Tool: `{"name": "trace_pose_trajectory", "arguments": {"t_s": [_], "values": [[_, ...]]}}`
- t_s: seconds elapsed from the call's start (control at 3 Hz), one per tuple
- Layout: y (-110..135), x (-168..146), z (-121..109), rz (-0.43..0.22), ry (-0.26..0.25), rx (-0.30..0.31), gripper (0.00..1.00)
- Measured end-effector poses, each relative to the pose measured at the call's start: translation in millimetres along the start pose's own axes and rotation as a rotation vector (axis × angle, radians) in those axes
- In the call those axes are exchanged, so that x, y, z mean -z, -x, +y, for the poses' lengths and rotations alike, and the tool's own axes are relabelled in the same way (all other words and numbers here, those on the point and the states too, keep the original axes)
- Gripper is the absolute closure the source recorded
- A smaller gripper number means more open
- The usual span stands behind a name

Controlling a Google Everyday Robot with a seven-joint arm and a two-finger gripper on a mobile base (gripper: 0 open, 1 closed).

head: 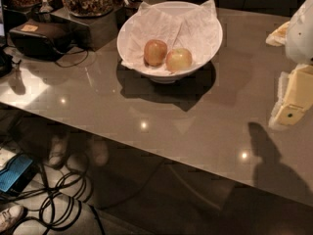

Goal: Pick apple from white bowl

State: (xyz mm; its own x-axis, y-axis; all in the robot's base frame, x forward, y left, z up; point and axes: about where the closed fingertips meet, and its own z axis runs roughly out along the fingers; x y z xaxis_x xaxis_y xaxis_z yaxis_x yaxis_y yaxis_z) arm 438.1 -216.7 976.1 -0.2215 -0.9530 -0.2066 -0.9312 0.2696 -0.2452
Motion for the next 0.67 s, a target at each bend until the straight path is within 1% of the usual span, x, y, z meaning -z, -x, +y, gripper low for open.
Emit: {"name": "trace_pose_trajectory", "arguments": {"t_s": [0.33,0.67], "values": [[0.0,0.0,0.0,0.0,0.0,0.0,0.0],[4.7,1.5,-5.2,0.011,-0.005,-0.015,0.0]]}}
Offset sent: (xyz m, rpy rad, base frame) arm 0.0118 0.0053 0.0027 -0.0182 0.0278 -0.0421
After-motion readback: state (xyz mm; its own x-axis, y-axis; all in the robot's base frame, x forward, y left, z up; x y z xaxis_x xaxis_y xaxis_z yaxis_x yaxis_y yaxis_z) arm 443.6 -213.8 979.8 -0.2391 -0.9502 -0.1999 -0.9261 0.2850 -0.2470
